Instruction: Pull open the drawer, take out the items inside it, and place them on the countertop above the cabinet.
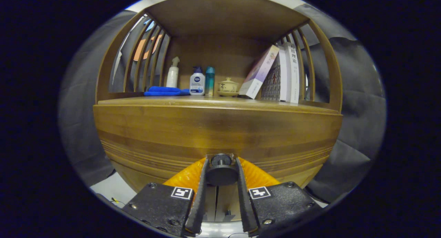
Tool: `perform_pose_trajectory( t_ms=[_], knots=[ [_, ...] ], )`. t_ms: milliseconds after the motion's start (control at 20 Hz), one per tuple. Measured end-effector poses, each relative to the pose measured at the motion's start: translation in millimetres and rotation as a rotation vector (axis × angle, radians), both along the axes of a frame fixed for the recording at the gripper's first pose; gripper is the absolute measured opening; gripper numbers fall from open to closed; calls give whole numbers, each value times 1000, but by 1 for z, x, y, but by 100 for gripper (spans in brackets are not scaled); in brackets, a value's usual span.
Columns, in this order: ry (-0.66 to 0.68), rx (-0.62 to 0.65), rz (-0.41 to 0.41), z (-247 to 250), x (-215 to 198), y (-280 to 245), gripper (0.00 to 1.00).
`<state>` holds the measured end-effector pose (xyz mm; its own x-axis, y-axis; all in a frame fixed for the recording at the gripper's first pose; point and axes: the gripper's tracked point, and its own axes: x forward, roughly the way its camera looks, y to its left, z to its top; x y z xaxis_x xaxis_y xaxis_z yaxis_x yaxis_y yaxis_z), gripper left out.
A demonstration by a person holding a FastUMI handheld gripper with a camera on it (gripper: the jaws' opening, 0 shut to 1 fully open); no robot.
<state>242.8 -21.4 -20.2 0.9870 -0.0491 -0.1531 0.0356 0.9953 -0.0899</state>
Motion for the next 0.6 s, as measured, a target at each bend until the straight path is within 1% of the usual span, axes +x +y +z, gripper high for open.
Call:
perform_pose_trajectory(
  t_ms=[150, 300, 600],
  knots=[
    [13, 6, 2, 0, -1, -4, 42],
    [24, 6, 0, 0, -9, -4, 40],
    [25, 0, 6, -4, -53, -5, 40]
  ],
)
